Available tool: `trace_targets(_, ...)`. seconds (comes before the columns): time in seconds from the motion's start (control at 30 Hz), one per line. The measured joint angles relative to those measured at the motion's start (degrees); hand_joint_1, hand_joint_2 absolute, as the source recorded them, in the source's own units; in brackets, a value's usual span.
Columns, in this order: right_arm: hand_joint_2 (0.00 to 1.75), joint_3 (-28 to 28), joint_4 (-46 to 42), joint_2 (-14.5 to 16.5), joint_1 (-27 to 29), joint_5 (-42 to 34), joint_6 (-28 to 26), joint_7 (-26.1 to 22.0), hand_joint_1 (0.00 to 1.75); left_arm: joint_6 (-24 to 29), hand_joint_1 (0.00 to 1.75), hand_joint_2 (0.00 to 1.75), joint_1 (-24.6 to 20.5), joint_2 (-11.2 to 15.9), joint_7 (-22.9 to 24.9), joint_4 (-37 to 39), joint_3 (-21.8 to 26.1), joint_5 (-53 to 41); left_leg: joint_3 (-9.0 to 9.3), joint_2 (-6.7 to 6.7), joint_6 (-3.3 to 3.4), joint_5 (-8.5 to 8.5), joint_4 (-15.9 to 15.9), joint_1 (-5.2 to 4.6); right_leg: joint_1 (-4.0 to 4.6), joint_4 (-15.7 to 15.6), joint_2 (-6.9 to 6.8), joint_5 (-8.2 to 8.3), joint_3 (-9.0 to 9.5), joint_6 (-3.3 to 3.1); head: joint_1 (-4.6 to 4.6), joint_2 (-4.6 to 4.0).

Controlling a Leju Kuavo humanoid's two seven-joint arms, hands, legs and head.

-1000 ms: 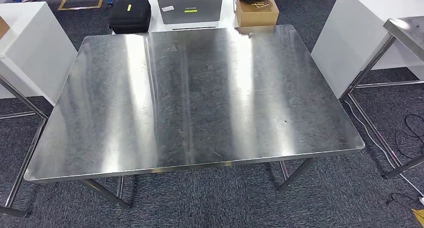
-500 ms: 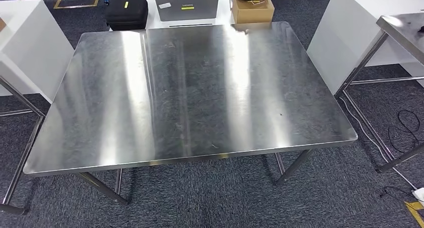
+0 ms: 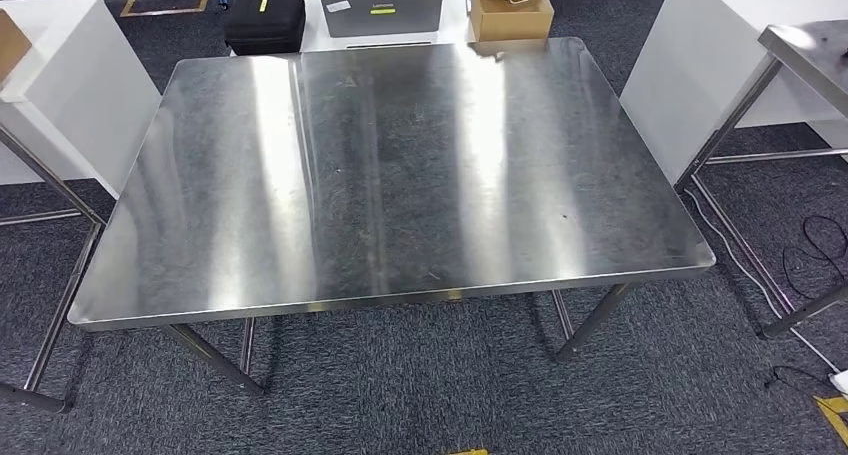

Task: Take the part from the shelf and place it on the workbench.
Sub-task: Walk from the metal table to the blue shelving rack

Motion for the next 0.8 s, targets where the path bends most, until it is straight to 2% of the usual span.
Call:
trace_targets(0.07, 0.0, 0.0, 0.0, 0.0, 0.0, 0.0, 0.0, 0.0, 0.0, 0.0, 0.0, 0.0, 0.0, 0.0, 0.0, 0.0, 0.0, 0.0, -0.46, -0.07, -0.69, -0.53, 0.6, 0.34, -0.4, 0.0, -0.09, 0.54, -0.19, -0.96, -0.22, 0.0)
trace_targets(0.1, 0.0, 0.0, 0.0, 0.0, 0.0, 0.0, 0.0, 0.0, 0.0, 0.0, 0.0, 0.0, 0.0, 0.1, 0.0, 0.0, 0.0, 0.0, -1.12, -0.1, -0.98, -1.85, 2.1, 0.5, -0.58, -0.1, -0.17, 0.9, -0.3, -1.51, -0.41, 0.0)
trace_targets(0.13, 0.0, 0.1, 0.0, 0.0, 0.0, 0.0, 0.0, 0.0, 0.0, 0.0, 0.0, 0.0, 0.0, 0.1, 0.0, 0.0, 0.0, 0.0, -2.24, -0.14, -1.21, -3.97, 4.8, 0.65, -0.7, -0.1, -0.26, 1.22, -0.46, -1.98, -0.66, 0.0)
trace_targets(0.2, 0.0, 0.1, 0.0, 0.0, 0.0, -0.1, 0.0, 0.0, 0.0, 0.0, 0.0, 0.0, 0.1, 0.1, 0.0, 0.0, 0.0, -0.1, -5.03, -0.18, -1.54, -8.51, 12.2, 0.75, -0.37, 0.0, -0.38, 1.7, -1.04, -2.51, -1.1, 0.0)
trace_targets(0.23, 0.0, 0.1, 0.0, 0.1, 0.1, -0.1, -0.1, 0.1, 0.0, 0.0, 0.0, 0.0, 0.1, 0.1, 0.0, 0.0, 0.0, -0.2, -5.97, -0.19, -1.64, -9.73, 15.2, 0.76, -0.23, 0.1, -0.4, 1.84, -1.37, -2.58, -1.15, 0.0)
trace_targets(0.27, 0.0, 0.1, 0.0, 0.2, 0.1, -0.2, -0.1, 0.1, 0.0, 0.0, 0.0, 0.0, 0.1, 0.1, 0.0, 0.0, 0.0, -0.2, -6.04, -0.18, -1.67, -9.8, 16.3, 0.76, -0.15, 0.3, -0.41, 1.93, -1.67, -2.59, -1.16, 0.0)
trace_targets(0.3, 0.0, 0.1, 0.0, 0.2, 0.2, -0.2, -0.2, 0.1, 0.0, 0.0, 0.0, 0.0, 0.1, 0.2, 0.0, 0.0, 0.0, -0.2, -4.98, -0.18, -1.6, -8.77, 15.0, 0.76, -0.1, 0.6, -0.39, 1.98, -1.91, -2.59, -1.2, 0.0)
trace_targets(0.37, 0.0, 0.1, 0.0, 0.4, 0.2, -0.2, -0.2, 0.1, 0.0, 0.0, 0.0, 0.0, 0.1, 0.3, 0.0, 0.0, 0.0, -0.2, -0.65, -0.2, -1.18, -5.54, 7.9, 0.75, -0.05, 1.0, -0.33, 2.0, -2.2, -2.52, -1.32, 0.0)
trace_targets(0.4, 0.0, 0.1, 0.0, 0.6, 0.1, -0.1, -0.2, 0.1, 0.0, 0.0, 0.0, 0.0, 0.1, 0.3, 0.0, 0.0, 0.0, -0.2, 1.26, -0.24, -0.92, -4.32, 4.5, 0.68, 0.17, 1.2, -0.31, 2.02, -2.33, -2.38, -1.36, 0.0)
trace_targets(0.43, 0.0, 0.1, 0.0, 0.7, 0.1, -0.1, -0.2, 0.1, 0.0, 0.0, 0.0, 0.0, 0.0, 0.3, 0.0, 0.0, 0.0, -0.2, 2.34, -0.28, -0.7, -3.76, 2.3, 0.59, 0.36, 1.3, -0.31, 2.1, -2.5, -2.14, -1.36, 0.0)
trace_targets(0.5, 0.0, 0.2, 0.0, 0.8, 0.0, 0.1, -0.2, 0.1, 0.0, 0.1, 0.0, 0.0, 0.0, 0.4, 0.0, 0.0, 0.0, -0.1, 2.44, -0.33, -0.3, -3.47, 1.3, 0.33, 0.7, 1.3, -0.32, 2.46, -2.95, -1.39, -1.27, 0.0)
trace_targets(0.57, 0.0, 0.3, 0.0, 0.8, 0.1, 0.2, -0.2, 0.1, 0.0, 0.1, 0.0, 0.0, 0.0, 0.3, 0.1, 0.0, 0.0, 0.0, 2.11, -0.26, 0.51, -2.82, 0.8, 0.34, 0.73, 1.6, -0.29, 2.44, -3.48, -0.7, -1.16, 0.0)
trace_targets(0.6, 0.0, 0.4, 0.0, 0.8, 0.1, 0.3, -0.2, 0.1, 0.0, 0.1, 0.0, 0.0, 0.0, 0.3, 0.1, 0.0, 0.0, 0.0, 1.93, -0.18, 1.0, -2.41, 0.5, 0.41, 0.73, 2.8, -0.26, 1.6, -4.12, -0.65, -1.07, 0.0)
trace_targets(0.63, 0.0, 0.4, 0.0, 0.8, 0.1, 0.3, -0.2, 0.1, 0.0, 0.2, 0.0, 0.0, 0.0, 0.3, 0.1, 0.0, 0.0, 0.0, 1.7, -0.09, 1.4, -2.0, 0.2, 0.49, 0.68, 5.1, -0.22, 0.09, -5.19, -0.79, -0.89, 0.0)
trace_targets(0.7, 0.0, 0.4, 0.0, 0.8, 0.1, 0.3, -0.2, 0.1, 0.0, 0.2, 0.0, 0.0, -0.1, 0.3, 0.1, 0.0, 0.1, 0.0, 0.86, 0.04, 1.77, -1.34, 0.2, 0.44, 0.44, 12.6, -0.17, -3.98, -8.34, -1.2, -0.41, 0.0)
trace_targets(0.73, 0.0, 0.4, 0.0, 0.8, 0.1, 0.4, -0.2, 0.1, 0.0, 0.2, 0.0, 0.0, -0.1, 0.4, 0.1, 0.0, 0.1, 0.0, 0.37, 0.07, 1.77, -1.01, 0.2, 0.39, 0.35, 15.8, -0.16, -5.44, -9.54, -1.12, -0.21, 0.0)
trace_targets(0.77, 0.0, 0.4, 0.0, 0.8, 0.1, 0.3, -0.2, 0.1, 0.0, 0.2, 0.0, 0.0, -0.1, 0.4, 0.1, 0.0, 0.1, 0.0, -0.11, 0.09, 1.73, -0.65, 0.2, 0.35, 0.26, 17.3, -0.16, -6.07, -9.8, -0.82, -0.1, 0.0)
trace_targets(0.8, 0.0, 0.4, 0.0, 0.8, 0.2, 0.3, -0.2, 0.1, 0.0, 0.2, 0.0, 0.0, 0.0, 0.3, 0.1, 0.0, 0.1, 0.0, -0.55, 0.1, 1.62, -0.31, 0.2, 0.34, 0.18, 16.5, -0.16, -5.75, -8.83, -0.34, -0.04, 0.0)
